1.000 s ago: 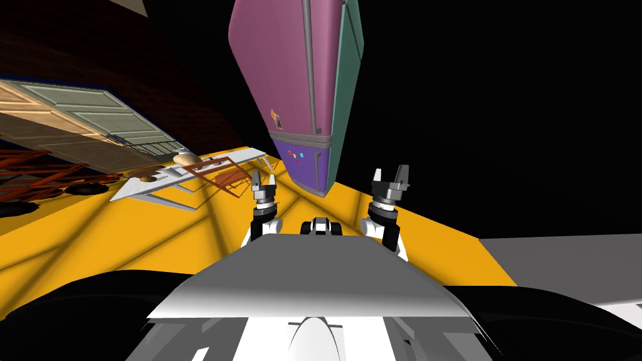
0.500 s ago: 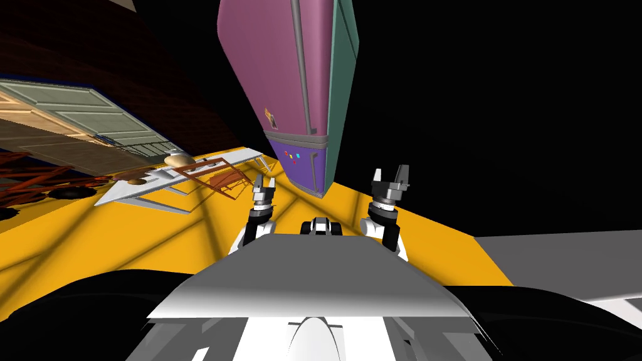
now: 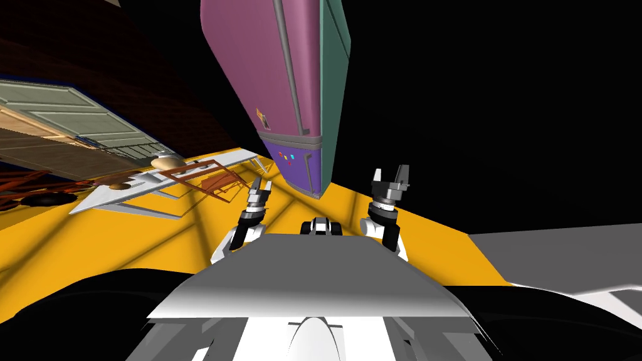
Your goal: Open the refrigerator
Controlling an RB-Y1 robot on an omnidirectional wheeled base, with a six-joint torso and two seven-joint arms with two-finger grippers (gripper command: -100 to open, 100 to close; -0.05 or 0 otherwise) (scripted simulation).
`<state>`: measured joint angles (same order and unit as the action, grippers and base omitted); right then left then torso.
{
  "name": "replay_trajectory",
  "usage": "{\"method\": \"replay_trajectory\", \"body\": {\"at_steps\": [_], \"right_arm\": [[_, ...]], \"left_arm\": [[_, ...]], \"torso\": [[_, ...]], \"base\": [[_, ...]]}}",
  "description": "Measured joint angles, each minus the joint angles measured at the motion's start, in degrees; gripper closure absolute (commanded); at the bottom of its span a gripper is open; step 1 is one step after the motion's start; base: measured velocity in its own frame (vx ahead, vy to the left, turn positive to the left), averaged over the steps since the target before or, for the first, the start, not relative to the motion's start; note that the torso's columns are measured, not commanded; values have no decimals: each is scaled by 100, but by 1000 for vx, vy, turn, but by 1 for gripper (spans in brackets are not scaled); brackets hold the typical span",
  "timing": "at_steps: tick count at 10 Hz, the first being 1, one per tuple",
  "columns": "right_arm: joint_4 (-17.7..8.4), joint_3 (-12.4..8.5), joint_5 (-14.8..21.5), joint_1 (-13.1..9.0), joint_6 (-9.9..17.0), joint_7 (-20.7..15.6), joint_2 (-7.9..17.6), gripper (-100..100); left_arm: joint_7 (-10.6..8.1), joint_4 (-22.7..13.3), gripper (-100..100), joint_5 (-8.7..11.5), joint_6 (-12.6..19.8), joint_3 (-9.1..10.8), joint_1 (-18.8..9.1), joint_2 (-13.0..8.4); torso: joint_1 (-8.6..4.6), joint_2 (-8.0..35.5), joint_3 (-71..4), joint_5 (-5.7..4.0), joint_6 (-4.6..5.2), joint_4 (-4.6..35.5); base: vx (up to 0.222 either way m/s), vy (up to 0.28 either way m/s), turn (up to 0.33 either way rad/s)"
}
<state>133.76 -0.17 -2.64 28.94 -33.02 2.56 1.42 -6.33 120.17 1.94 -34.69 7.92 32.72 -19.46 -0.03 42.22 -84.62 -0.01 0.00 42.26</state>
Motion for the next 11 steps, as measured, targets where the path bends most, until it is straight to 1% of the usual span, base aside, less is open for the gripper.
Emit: {"method": "replay_trajectory", "body": {"at_steps": [1, 2, 3, 4, 6, 7, 8, 9, 11], "right_arm": [[0, 0, 0, 0, 0, 0, 0, 0], [0, 0, 0, 0, 0, 0, 0, 0], [0, 0, 0, 0, 0, 0, 0, 0], [0, 0, 0, 0, 0, 0, 0, 0], [0, 0, 0, 0, 0, 0, 0, 0], [0, 0, 0, 0, 0, 0, 0, 0], [0, 0, 0, 0, 0, 0, 0, 0], [0, 0, 0, 0, 0, 0, 0, 0], [0, 0, 0, 0, 0, 0, 0, 0]], "left_arm": [[-125, -55, -100, -24, 43, 114, 42, -167], [-191, -169, -100, -37, 39, 164, 17, -252], [-289, -298, -100, -36, 15, 271, 21, -396], [-411, -406, -100, -56, 16, 386, 54, -544], [-712, -683, -100, -80, 1, 671, 123, -905], [-839, -721, -100, -115, 30, 787, 225, -1033], [-986, -777, -100, -129, 15, 948, 372, -1180], [-1082, -832, -100, -130, 43, 1023, 360, -1296], [-1314, -1143, -100, -159, 38, 1240, 371, -1636]], "torso": [[3, -2, 0, 2, 1, 0], [12, 11, 7, 4, 0, 3], [7, 18, 12, 3, 0, 6], [-2, 9, 7, 0, 1, 3], [-10, -2, -1, -3, 1, 0], [1, -4, -2, 0, 0, -1], [4, 5, 3, 2, 0, 1], [20, 20, 13, 6, 1, 6], [0, 8, 7, 2, 1, 3]], "base": [[56, -79, -20], [36, -86, -41], [64, -106, -67], [75, -141, -83], [101, -146, -65], [101, -141, -74], [53, -91, -26], [46, -71, -45], [79, -126, -84]]}}
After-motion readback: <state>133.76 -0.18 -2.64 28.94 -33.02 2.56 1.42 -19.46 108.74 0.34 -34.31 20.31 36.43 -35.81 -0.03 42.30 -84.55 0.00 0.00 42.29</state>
